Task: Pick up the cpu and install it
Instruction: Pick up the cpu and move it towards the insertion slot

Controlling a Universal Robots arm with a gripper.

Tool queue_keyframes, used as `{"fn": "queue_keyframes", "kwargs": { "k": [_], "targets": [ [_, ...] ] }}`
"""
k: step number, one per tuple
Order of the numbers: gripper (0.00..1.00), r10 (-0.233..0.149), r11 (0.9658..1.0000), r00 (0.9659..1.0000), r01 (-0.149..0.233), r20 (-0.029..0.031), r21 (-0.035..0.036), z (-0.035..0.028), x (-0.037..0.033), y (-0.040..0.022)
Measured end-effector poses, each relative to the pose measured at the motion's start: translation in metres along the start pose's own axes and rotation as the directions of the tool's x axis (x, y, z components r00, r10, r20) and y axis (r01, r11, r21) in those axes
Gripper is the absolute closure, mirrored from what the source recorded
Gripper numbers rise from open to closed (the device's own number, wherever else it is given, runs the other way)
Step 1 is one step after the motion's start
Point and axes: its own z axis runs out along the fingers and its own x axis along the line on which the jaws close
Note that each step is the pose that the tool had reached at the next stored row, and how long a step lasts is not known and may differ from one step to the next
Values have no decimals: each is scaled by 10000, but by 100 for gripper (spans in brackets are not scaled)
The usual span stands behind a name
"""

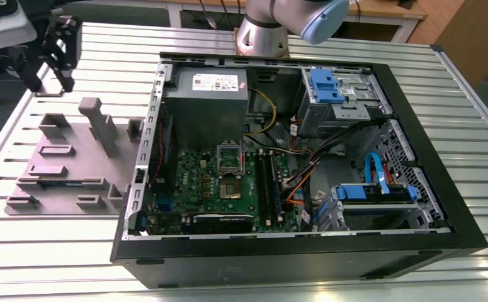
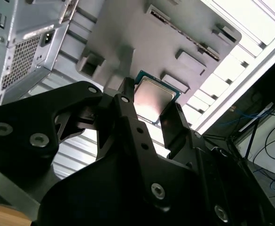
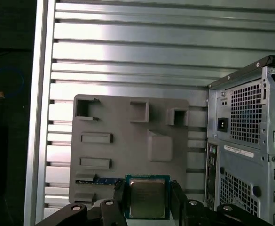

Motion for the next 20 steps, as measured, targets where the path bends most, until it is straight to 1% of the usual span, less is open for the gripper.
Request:
{"fn": "queue_keyframes", "kwargs": {
  "k": [2,7,20],
  "targets": [
    [53,0,10000,10000,0,0,0,0,-63,-4],
    [53,0,10000,10000,0,0,0,1,-180,-8],
    [53,0,10000,10000,0,0,0,1,-410,-15]
  ]
}}
